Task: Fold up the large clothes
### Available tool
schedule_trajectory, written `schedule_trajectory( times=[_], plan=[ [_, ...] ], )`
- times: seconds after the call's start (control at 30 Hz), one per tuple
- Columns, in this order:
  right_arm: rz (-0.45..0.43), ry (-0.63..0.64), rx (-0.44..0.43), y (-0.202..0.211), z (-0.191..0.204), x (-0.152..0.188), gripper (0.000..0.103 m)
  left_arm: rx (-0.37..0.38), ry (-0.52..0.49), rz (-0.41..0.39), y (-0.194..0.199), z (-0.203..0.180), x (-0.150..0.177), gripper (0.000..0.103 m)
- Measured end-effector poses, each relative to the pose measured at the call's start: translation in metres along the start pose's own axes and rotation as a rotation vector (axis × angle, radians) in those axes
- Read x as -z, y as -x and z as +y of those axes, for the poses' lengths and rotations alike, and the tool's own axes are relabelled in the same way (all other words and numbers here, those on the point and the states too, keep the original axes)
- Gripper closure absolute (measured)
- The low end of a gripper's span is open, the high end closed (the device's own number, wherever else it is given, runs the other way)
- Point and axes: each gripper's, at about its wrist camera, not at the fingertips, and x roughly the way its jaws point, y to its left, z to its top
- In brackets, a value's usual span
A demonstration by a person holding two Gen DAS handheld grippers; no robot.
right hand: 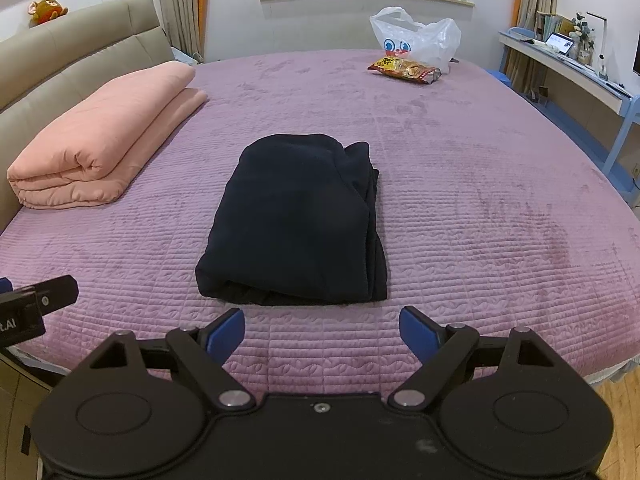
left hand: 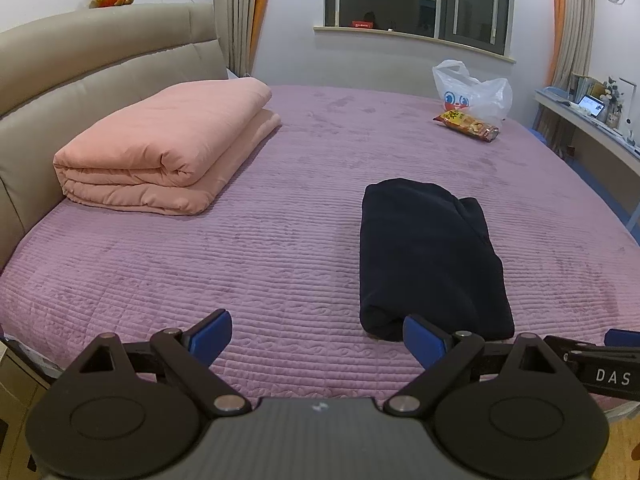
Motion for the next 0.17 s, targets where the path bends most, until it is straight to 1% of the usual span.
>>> schedule_trajectory(
  times=[0.1, 0.17],
  plan=[
    [0.001, -0.001, -0.002, 0.0009, 0.0008, 0.0008, 0.003, -0.026, -0.018, -0.043, 0.0044, -0.0022, 0.0027, 0.01],
    [0.0, 0.0, 0.001, 0.001, 0.0014, 0.0012, 0.003, -0.027, -0.028, -0.051, 0.0056, -0.0018, 0.002, 0.01]
  ],
)
